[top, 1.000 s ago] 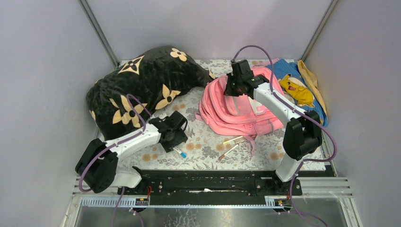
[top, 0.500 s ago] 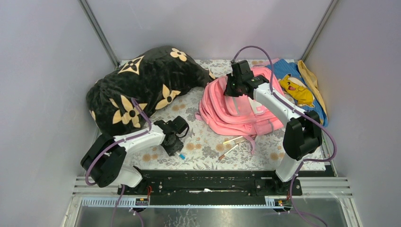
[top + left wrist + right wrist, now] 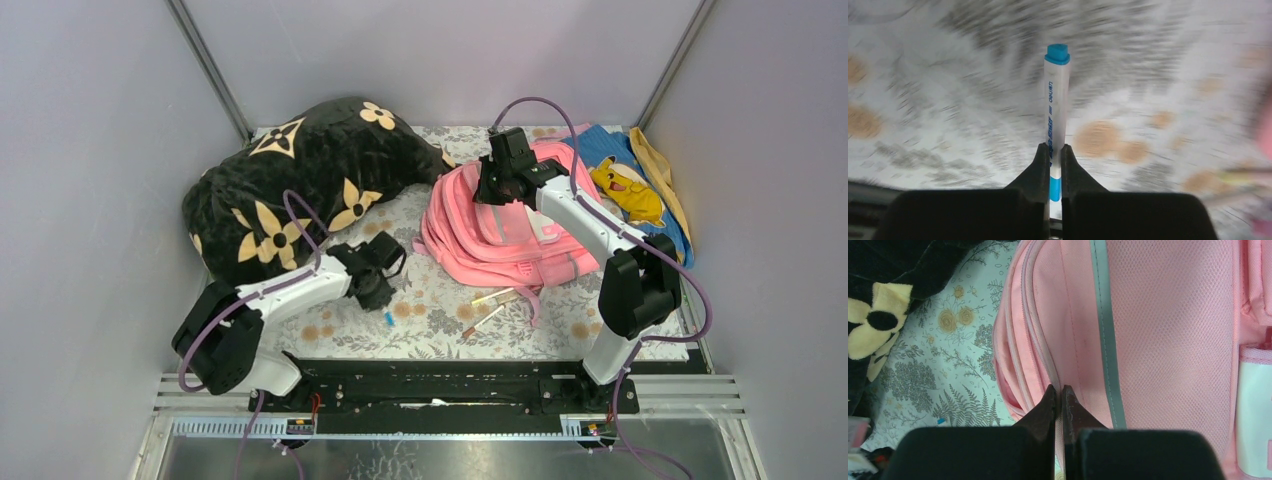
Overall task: Pack the student bag
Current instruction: Pick up the stationery from the center of the board, then place the stationery in the student bag.
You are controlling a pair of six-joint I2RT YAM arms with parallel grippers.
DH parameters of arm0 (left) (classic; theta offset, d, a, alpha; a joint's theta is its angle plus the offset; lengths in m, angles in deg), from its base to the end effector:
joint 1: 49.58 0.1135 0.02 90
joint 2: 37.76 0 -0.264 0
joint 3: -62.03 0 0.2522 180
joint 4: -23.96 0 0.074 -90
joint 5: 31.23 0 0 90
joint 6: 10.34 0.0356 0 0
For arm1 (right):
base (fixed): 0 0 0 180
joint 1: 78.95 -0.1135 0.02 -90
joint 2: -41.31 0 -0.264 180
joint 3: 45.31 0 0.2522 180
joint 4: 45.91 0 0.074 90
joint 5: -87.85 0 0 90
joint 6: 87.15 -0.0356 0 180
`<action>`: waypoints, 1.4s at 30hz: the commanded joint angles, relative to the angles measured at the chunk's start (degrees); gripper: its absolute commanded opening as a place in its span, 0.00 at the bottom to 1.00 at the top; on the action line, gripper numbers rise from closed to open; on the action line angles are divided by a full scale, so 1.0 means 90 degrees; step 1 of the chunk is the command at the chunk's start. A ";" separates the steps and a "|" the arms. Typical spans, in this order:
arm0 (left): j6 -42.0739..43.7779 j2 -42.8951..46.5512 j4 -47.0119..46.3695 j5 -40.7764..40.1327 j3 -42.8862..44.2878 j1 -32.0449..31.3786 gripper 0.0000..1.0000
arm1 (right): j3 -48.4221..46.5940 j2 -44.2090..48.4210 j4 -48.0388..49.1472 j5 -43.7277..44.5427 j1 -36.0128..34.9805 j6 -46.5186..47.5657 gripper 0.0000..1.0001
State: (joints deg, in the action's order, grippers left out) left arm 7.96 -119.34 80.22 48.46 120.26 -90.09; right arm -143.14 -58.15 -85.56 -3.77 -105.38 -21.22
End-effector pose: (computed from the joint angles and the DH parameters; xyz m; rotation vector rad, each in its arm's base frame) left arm 0.1809 -0.1462 0.1675 -0.8000 2.7780 -0.0727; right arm 0.3558 0.1780 0.2944 -0.0632 2.3389 0.4818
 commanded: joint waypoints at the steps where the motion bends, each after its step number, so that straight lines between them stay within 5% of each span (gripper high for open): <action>1: 0.1739 0.0205 -0.1360 -0.0059 0.1312 -0.0005 0.00 | -0.0014 0.0416 0.0062 -0.0277 -0.0041 -0.0075 0.00; 10: 0.2597 -0.1391 -0.2115 0.1895 0.3977 0.0581 0.00 | 0.0022 0.0482 0.0120 -0.0472 -0.0037 -0.0123 0.00; 16: 0.2134 -0.2376 -0.2778 0.2799 0.4471 0.0816 0.00 | -0.0095 0.0512 0.0114 -0.0487 -0.0041 -0.0136 0.00; 32: 0.1658 -0.3845 -0.3810 0.3247 0.5169 0.0832 0.00 | -0.0123 0.0528 0.0120 -0.0605 -0.0037 -0.0189 0.00; 37: 0.1922 -0.3878 -0.3149 0.2752 0.5445 0.0829 0.46 | -0.0124 0.0603 0.0113 -0.0525 -0.0041 -0.0201 0.00; 42: 0.2119 -0.3505 -0.3179 0.2576 0.5150 0.0830 0.49 | -0.0128 0.0651 0.0080 -0.0336 -0.0040 -0.0165 0.00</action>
State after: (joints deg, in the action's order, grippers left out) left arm 24.57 -154.68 51.98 74.17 166.72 -82.83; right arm -142.66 -56.40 -86.00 -4.80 -105.19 -21.27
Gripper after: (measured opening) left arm 0.508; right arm 0.029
